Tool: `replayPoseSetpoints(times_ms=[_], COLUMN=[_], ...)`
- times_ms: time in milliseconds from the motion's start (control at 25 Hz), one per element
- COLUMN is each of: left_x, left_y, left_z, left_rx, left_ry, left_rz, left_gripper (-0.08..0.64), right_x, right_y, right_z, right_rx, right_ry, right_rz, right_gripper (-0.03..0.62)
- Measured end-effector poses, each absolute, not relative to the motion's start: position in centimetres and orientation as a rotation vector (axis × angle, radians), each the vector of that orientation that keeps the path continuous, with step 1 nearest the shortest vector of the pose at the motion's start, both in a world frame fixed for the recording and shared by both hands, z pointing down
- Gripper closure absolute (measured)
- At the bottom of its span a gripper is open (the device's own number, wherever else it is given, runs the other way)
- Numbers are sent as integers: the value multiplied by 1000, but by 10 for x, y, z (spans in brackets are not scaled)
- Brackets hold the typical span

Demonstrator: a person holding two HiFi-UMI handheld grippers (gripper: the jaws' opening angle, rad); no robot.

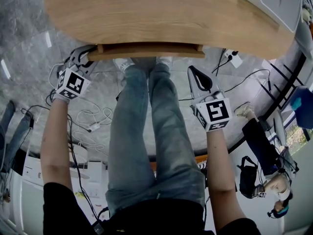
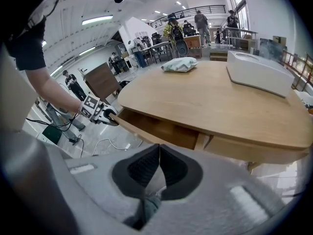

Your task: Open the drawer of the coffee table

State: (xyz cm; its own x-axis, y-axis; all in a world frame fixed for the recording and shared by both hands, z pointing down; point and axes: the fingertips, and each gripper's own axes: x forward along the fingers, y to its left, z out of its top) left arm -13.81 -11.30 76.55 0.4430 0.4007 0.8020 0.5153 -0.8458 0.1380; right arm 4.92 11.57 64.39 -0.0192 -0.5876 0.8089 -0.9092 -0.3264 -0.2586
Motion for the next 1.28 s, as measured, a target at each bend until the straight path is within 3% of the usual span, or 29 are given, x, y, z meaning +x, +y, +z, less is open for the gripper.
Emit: replayPoseSetpoints(times_ms=[120,160,480,880,1280], left_x=[-139,-139,-139,-140,-140], left_y=[-110,-109,-110,-109,-108], left_z=[765,765,764,766,768], left_rx=[-2572,-2571,-2547,-2551,-2542], left_ry=[-794,-793,-801,-785,-729], left_rz=[-1381,-1386,-1412,-1438,-1502], left_gripper=[439,437,437,433,426], right_x=[50,52,81,84,87], right_y=[126,130,146,154,135], right_z=[650,654,684,695,720], right_rx=[1899,1888,1767,1671,1560], right_ry=[-1543,-1532,-1437,-1451,-1468], right_rz=[1280,1276,1197,1179,1157], right_gripper=[588,544,380,336,350])
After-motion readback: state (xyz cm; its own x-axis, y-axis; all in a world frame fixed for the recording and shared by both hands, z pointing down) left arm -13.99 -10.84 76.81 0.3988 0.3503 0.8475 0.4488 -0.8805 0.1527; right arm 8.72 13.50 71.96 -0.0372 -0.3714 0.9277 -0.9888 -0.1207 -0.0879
